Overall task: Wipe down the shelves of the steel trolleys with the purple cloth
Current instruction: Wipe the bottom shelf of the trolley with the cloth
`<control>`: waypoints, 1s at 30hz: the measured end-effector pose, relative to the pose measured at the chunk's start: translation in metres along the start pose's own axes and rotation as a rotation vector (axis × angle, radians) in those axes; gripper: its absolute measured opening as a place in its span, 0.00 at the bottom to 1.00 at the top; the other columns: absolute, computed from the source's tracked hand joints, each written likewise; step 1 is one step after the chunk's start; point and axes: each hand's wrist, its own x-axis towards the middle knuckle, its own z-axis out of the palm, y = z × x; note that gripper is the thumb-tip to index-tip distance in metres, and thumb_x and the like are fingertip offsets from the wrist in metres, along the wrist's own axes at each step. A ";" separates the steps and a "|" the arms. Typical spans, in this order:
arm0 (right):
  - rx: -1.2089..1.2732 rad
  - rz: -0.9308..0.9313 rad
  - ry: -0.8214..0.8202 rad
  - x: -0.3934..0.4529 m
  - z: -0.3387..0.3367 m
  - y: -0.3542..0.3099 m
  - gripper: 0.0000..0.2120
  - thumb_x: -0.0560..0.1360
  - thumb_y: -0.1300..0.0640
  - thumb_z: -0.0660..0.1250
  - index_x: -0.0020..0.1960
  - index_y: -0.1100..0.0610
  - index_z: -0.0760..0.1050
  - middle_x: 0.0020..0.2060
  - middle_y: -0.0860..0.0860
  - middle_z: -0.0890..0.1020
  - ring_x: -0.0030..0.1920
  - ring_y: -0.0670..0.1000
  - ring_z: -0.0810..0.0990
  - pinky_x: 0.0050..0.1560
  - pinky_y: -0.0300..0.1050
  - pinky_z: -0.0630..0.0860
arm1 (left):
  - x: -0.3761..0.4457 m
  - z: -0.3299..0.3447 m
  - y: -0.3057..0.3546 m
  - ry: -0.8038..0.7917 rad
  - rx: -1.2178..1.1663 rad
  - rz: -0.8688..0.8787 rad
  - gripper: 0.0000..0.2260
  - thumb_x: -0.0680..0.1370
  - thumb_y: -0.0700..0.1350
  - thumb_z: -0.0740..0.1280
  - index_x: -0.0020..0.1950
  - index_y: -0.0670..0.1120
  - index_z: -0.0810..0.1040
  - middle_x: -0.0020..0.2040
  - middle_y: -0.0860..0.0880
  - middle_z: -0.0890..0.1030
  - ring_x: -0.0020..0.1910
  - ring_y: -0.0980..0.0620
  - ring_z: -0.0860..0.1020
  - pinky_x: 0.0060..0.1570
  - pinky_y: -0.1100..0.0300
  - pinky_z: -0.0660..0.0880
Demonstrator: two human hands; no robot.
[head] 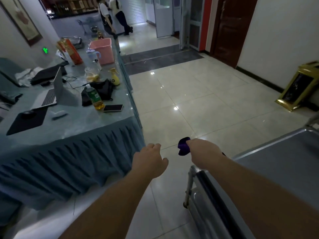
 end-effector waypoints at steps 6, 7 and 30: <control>0.018 0.057 -0.025 0.061 -0.002 -0.129 0.20 0.76 0.64 0.68 0.66 0.54 0.72 0.59 0.54 0.80 0.57 0.57 0.82 0.60 0.52 0.79 | 0.015 -0.024 -0.126 -0.044 -0.001 0.046 0.29 0.83 0.63 0.59 0.81 0.51 0.64 0.78 0.50 0.69 0.73 0.45 0.71 0.67 0.44 0.69; 0.022 0.043 -0.041 0.070 -0.003 -0.149 0.20 0.76 0.63 0.70 0.67 0.54 0.73 0.59 0.54 0.80 0.57 0.56 0.82 0.61 0.52 0.79 | 0.019 -0.030 -0.145 -0.041 -0.006 0.040 0.29 0.83 0.63 0.60 0.81 0.51 0.65 0.78 0.50 0.70 0.73 0.46 0.71 0.67 0.45 0.70; 0.068 0.049 -0.002 0.315 -0.114 -0.084 0.20 0.75 0.63 0.70 0.66 0.54 0.74 0.60 0.53 0.79 0.58 0.57 0.81 0.59 0.52 0.79 | 0.310 -0.119 -0.146 -0.022 0.050 0.115 0.29 0.82 0.62 0.60 0.80 0.49 0.65 0.76 0.47 0.71 0.72 0.44 0.72 0.67 0.45 0.73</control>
